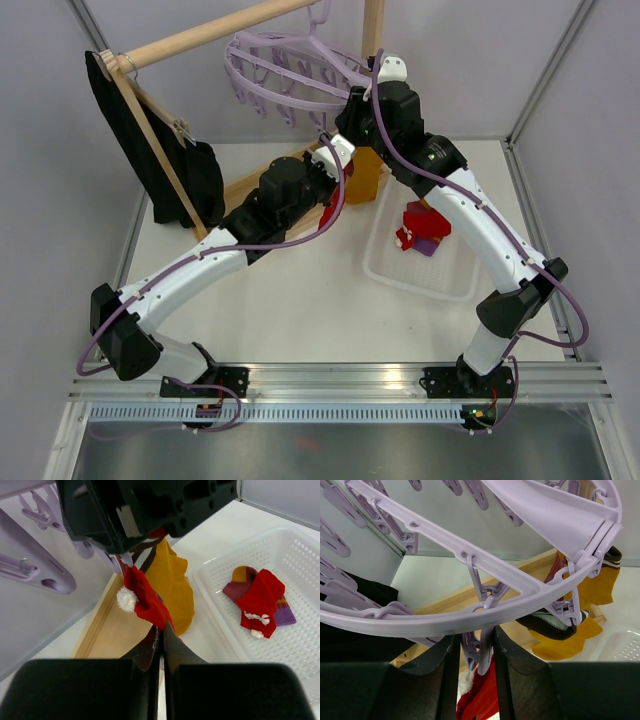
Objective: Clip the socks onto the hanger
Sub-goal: Open the clamp at the hanger.
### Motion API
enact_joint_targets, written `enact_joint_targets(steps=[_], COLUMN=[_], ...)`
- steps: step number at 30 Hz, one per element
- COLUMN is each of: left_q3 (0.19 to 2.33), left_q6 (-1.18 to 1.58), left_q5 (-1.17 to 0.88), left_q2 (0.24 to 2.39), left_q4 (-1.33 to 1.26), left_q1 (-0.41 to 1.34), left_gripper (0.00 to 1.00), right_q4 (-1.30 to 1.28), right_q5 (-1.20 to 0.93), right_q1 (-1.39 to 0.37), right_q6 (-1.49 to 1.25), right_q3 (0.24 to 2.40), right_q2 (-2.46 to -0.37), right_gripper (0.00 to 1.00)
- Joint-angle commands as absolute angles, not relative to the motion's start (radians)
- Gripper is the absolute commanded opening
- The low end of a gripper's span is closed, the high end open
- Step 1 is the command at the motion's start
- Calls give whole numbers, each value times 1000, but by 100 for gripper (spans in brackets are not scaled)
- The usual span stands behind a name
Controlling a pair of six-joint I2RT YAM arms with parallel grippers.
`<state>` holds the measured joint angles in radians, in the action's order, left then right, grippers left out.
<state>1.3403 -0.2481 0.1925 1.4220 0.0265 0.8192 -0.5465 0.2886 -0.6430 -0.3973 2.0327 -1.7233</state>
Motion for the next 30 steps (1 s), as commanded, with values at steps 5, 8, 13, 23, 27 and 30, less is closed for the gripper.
enact_joint_targets(steps=[5, 8, 13, 23, 27, 30], left_q3=[1407, 1417, 1425, 1410, 1384, 1374], left_q6=[-248, -247, -244, -238, -232, -229], left_q5=[210, 218, 224, 232, 227, 218], left_q2=[1425, 1431, 1437, 1437, 1433, 1431], left_q4=[-31, -28, -25, -6, -12, -15], left_q1=[816, 818, 816, 818, 816, 816], left_gripper=[2, 2, 2, 2, 2, 2], right_q4=[-497, -495, -499, -499, -499, -500], right_q5=[287, 293, 293, 305, 307, 305], right_q1=[-632, -632, -630, -632, -630, -630], right_q6=[-402, -397, -393, -390, -387, -387], right_q3=[2071, 2071, 2080, 2083, 2085, 2088], right_q2=[-1713, -1712, -1712, -1717, -1718, -1720], right_gripper=[0, 0, 0, 0, 0, 0])
